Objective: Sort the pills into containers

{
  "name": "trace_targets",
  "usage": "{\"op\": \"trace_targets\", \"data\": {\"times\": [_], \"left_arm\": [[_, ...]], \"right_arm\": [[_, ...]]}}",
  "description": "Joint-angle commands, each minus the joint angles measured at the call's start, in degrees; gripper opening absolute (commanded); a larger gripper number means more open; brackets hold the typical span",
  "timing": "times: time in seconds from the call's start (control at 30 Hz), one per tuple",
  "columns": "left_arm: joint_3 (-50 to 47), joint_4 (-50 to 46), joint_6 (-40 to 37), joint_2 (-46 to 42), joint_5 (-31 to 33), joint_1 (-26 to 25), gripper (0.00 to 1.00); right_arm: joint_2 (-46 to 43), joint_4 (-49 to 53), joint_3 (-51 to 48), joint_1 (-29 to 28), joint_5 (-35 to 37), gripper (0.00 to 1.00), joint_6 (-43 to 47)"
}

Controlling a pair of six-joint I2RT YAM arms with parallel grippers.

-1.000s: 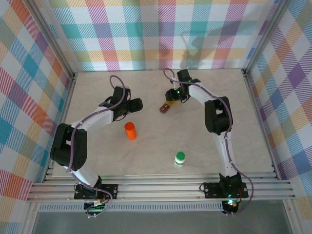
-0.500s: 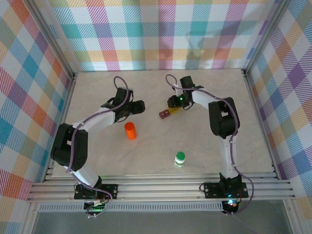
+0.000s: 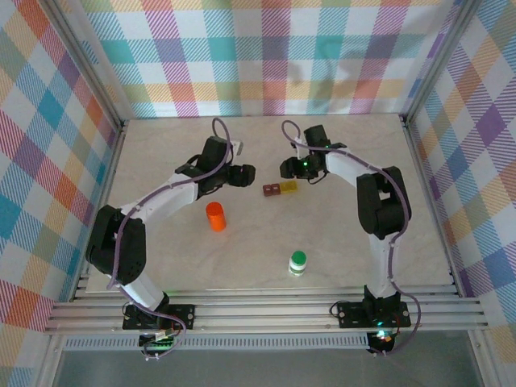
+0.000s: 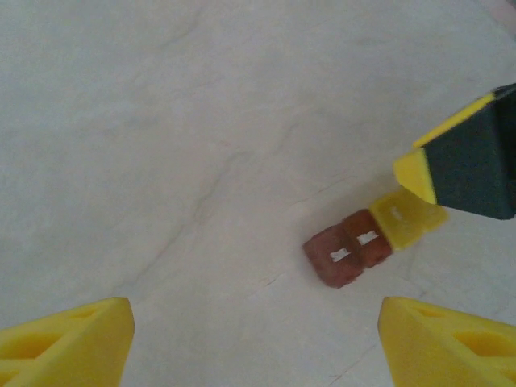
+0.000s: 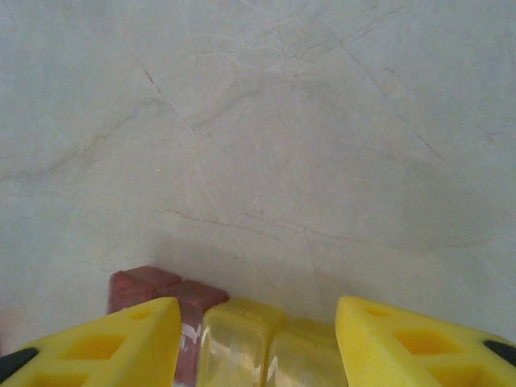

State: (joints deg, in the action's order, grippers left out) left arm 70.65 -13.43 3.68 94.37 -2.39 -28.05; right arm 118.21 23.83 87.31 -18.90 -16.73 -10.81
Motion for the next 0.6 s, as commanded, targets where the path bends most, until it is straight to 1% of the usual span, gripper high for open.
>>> {"op": "trace_targets", "data": {"times": [0.0, 0.1, 0.17, 0.23, 0.4, 0.57], "left_arm": [[3.02, -0.35, -11.58, 0.96, -4.56, -0.34, 0.84], [0.71, 3.74, -19.80, 0.98, -9.11, -0.43, 0.86], [-1.88, 8.01, -24.69, 0.82, -10.80, -0.42, 0.86], [-2.23, 9.26, -28.27, 1.88, -12.02, -0.42, 0.85], [3.83, 2.77, -33.43, 8.53, -14.71, -0.42, 0.84], [8.34, -1.85, -36.61, 12.60, -15.88, -0.42, 0.82]], "right_arm": [[-4.57, 0.91, -3.42, 0.77, -0.03, 0.55, -3.70], [-5.69, 0.44, -5.79, 0.83, -0.24, 0.55, -3.96], [-5.71, 0.22, -7.05, 0.96, -0.17, 0.55, -3.97], [-5.47, -0.65, -8.14, 1.38, -0.91, 0.55, -4.28], [-3.26, -1.15, -7.68, 2.15, -4.80, 0.54, -3.57], [-1.88, -1.10, -6.98, 2.10, -6.67, 0.54, -1.75]]}}
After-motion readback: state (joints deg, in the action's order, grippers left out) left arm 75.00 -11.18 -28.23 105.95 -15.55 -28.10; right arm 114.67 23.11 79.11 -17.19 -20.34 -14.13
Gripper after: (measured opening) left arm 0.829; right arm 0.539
